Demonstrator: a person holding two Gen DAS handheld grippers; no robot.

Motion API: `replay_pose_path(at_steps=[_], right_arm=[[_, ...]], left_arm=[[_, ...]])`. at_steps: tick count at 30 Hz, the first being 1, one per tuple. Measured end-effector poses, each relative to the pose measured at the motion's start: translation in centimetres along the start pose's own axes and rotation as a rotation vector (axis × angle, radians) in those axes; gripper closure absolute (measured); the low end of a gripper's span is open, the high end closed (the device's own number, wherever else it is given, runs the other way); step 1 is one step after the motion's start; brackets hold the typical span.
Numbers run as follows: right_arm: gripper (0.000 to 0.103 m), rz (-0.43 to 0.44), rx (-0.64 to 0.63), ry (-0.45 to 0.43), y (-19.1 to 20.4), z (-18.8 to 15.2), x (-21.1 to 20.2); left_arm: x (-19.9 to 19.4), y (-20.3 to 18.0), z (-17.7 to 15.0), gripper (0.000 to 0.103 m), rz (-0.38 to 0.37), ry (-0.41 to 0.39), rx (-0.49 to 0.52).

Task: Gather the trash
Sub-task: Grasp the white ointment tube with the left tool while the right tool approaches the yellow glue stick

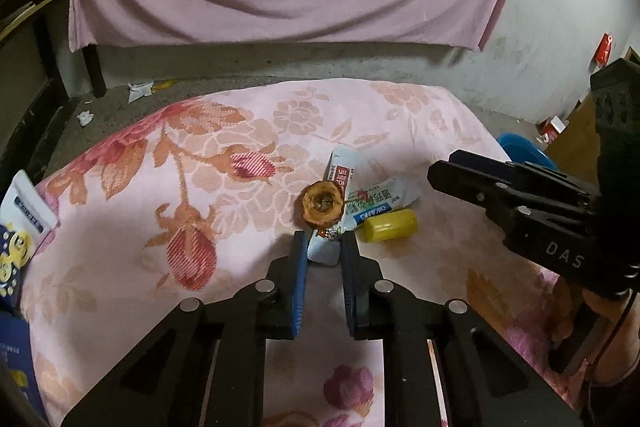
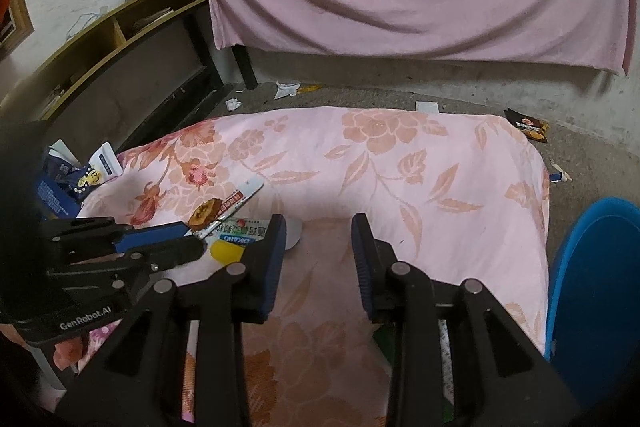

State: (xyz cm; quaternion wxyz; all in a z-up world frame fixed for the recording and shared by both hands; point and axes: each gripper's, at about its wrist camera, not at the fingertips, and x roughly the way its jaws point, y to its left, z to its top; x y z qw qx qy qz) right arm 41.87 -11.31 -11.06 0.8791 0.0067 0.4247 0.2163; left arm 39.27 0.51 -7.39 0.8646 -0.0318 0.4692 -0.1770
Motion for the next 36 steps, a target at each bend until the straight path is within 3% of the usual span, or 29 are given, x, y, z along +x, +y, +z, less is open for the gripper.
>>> replay_pose_path(at_steps=[9, 18, 24, 27, 36], right_arm=[[0.033, 0.036, -0.061, 0.019, 1.8, -0.3, 0.1], [0.028, 0.061, -0.154, 0.078, 4.8, -0.7, 1.5], [0.030, 0.038, -0.181, 0.117, 5.4, -1.0, 2.6], [0.045, 0.024, -0.187, 0.119, 5.6, -0.9, 2.8], [0.044, 0.038, -0.134, 0.054, 4.4, -0.9, 1.3]], left_arm=[[-4.0, 1.8, -2.6, 0.090, 0.030, -0.056, -0.087], [-5.1, 2.1, -3.1, 0.090, 0.046, -0.089, -0.147], [-5.3, 2.3, -3.3, 0.090, 0.048, -0.085, -0.150], [-5.4, 2.3, -3.3, 0.090, 0.049, -0.085, -0.149], [-5.3, 2.1, -3.3, 0.090, 0.044, -0.094, -0.133]])
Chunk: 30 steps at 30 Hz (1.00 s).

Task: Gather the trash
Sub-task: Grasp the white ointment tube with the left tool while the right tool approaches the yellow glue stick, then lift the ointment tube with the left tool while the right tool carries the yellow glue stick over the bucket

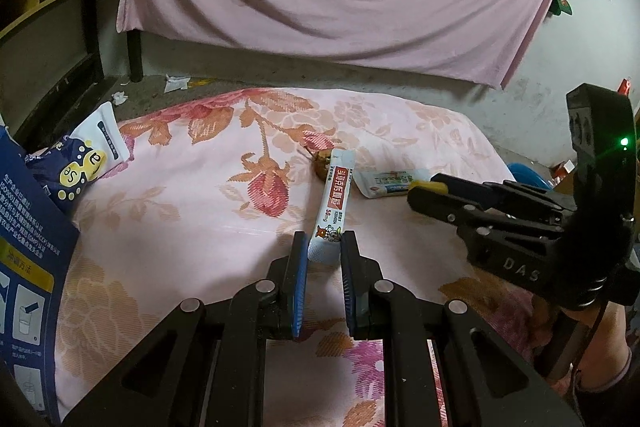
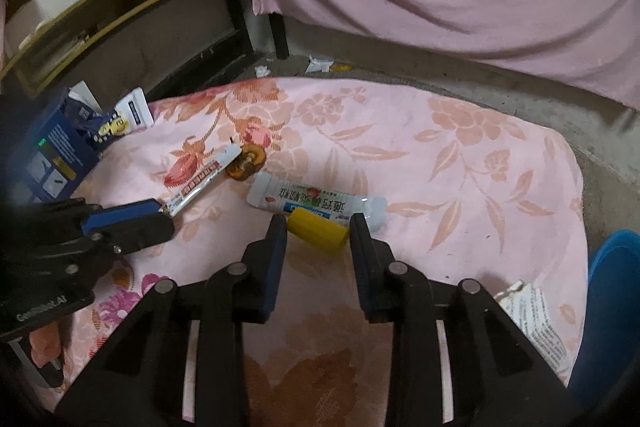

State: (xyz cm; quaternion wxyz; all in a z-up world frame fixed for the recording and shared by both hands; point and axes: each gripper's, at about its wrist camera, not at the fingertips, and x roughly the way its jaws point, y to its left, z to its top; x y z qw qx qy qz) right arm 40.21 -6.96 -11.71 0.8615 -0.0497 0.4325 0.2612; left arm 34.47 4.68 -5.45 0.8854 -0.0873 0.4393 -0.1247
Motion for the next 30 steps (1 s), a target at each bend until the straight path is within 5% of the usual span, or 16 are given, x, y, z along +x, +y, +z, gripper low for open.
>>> replay_pose_path(at_steps=[7, 20, 30], right_arm=[[0.044, -0.009, 0.052, -0.081, -0.9, -0.4, -2.1], [0.044, -0.077, 0.105, -0.430, -2.6, -2.1, -9.8], [0.044, -0.213, 0.160, -0.652, -4.8, -3.9, -16.0]], left_arm=[[-0.8, -0.9, -0.1, 0.090, -0.026, -0.059, 0.020], [-3.9, -6.5, -0.1, 0.090, -0.041, -0.321, 0.140], [-6.0, -11.0, 1.8, 0.090, -0.079, -0.459, 0.198]])
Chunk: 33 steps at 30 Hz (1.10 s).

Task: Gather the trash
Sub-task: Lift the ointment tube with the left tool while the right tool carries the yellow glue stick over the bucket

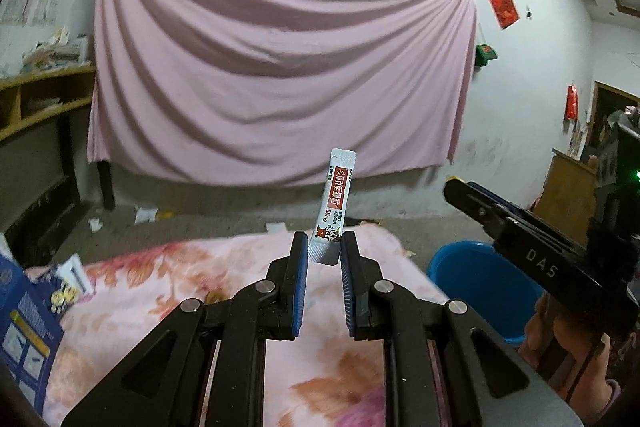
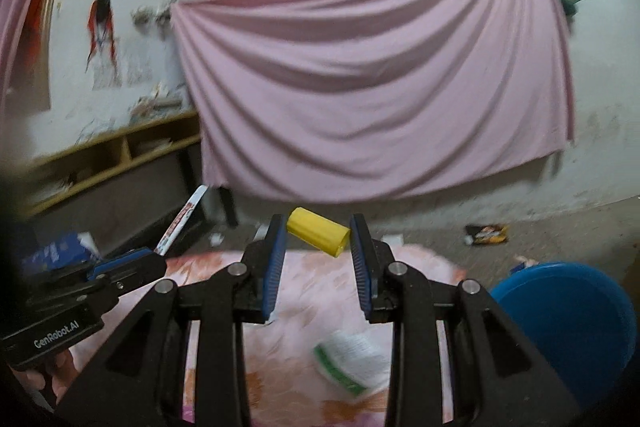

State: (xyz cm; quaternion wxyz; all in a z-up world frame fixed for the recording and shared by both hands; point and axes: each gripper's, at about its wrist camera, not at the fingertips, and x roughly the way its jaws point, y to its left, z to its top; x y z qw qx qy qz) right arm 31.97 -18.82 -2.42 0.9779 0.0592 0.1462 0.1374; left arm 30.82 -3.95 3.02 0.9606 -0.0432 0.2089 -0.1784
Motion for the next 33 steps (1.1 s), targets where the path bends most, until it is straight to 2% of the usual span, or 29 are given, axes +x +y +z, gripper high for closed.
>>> replay_pose_path(at_steps=[5, 18, 26, 33], right_arm=[[0.044, -0.073, 0.021, -0.058, -2.9, 0.9, -2.3], [0.044, -0.242, 0.100, -0.119, -10.8, 1.5, -7.8], [0.044, -0.320, 0.165, -0.103, -14.9, 0.8, -10.0], [0.044, -0.353, 0.240, -0.054, -17.7, -0.2, -10.7]], left_arm=[[0.7, -3.0, 1.6, 0.090, -0.037, -0.022, 0.041], [4.7, -12.2, 3.2, 0.090, -0.165, -0.043, 0.152], [6.5, -16.5, 2.7, 0.090, -0.231, -0.024, 0.198], [9.2, -19.7, 1.9, 0.090, -0.257, 0.039, 0.222]])
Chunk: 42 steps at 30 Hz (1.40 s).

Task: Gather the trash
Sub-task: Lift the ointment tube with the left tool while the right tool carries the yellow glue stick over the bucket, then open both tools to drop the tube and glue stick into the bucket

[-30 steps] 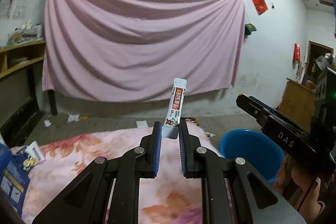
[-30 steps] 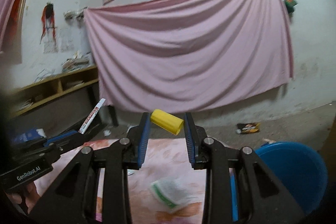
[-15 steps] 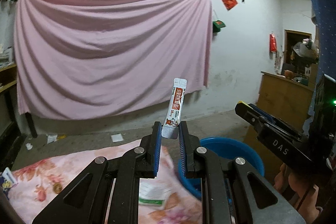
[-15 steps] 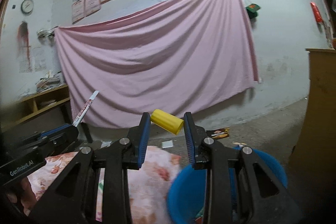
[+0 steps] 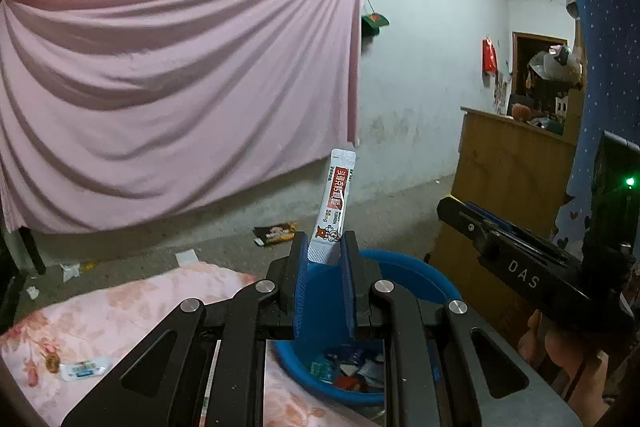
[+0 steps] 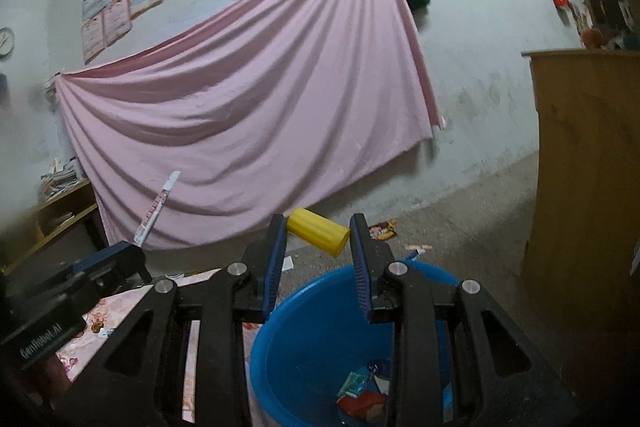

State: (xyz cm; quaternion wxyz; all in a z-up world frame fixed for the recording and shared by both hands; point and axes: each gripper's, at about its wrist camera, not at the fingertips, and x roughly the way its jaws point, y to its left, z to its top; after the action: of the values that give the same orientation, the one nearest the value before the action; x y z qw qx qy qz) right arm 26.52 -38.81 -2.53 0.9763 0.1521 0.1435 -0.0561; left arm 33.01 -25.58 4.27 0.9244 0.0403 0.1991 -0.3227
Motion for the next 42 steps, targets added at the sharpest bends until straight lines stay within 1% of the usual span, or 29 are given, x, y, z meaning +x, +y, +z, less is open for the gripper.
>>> replay_pose_path(at_steps=[7, 8, 13, 18, 27, 36, 42], right_arm=[[0.044, -0.029, 0.037, 0.039, -1.9, -0.3, 0.3], [0.044, -0.031, 0.045, 0.047, -2.1, -0.3, 0.4], [0.044, -0.039, 0.067, 0.096, -2.9, -0.7, 1.3], [0.044, -0.042, 0.072, 0.121, -3.1, -1.0, 1.6], [0.043, -0.048, 0.088, 0.150, -3.3, -1.1, 1.9], [0.041, -0.054, 0.098, 0.182, -3.5, -1.4, 2.2], [0.040, -0.052, 0.100, 0.180, -3.5, -1.4, 2.2]], left_arm=[[2.7, -1.3, -0.1, 0.090, -0.023, 0.053, -0.001], [2.3, -1.0, -0.6, 0.090, -0.024, 0.062, -0.003], [3.7, -1.3, -1.0, 0.090, -0.030, 0.116, -0.016], [4.6, -1.6, -1.3, 0.090, -0.036, 0.156, -0.027], [4.7, -1.2, -1.6, 0.089, -0.056, 0.195, -0.066], [5.4, -1.3, -1.9, 0.089, -0.042, 0.231, -0.081], [5.2, -1.1, -1.7, 0.089, -0.028, 0.231, -0.092]])
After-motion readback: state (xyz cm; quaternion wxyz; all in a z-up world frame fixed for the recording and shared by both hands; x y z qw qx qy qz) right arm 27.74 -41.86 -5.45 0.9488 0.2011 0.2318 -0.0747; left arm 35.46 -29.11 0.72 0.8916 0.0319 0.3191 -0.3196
